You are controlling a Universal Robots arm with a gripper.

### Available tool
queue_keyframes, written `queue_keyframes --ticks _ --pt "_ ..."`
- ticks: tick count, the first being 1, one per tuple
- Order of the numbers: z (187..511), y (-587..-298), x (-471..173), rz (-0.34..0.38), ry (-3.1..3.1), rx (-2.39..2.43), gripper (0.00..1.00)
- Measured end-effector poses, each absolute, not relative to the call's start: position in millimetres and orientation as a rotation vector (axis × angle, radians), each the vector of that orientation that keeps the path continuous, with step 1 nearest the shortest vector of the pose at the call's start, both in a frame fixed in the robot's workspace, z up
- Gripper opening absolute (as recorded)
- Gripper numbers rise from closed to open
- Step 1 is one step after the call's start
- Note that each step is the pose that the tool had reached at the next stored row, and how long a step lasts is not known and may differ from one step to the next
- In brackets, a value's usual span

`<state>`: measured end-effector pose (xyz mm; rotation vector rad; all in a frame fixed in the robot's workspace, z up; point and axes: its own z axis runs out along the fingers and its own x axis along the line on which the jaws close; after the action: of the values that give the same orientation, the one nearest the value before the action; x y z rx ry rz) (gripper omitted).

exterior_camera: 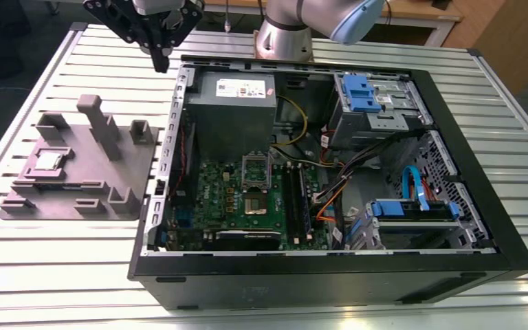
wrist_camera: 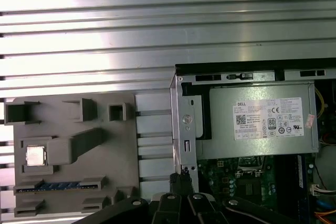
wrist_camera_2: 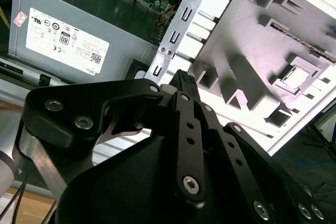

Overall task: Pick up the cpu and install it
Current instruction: 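Reach for the cpu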

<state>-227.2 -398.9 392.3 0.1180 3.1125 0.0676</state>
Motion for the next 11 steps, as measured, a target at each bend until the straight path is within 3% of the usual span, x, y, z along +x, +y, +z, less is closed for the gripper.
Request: queue_keyframes --ticks 11 --pt "392.3 -398.9 -232.4 0.068 3.112 0.118 0.10"
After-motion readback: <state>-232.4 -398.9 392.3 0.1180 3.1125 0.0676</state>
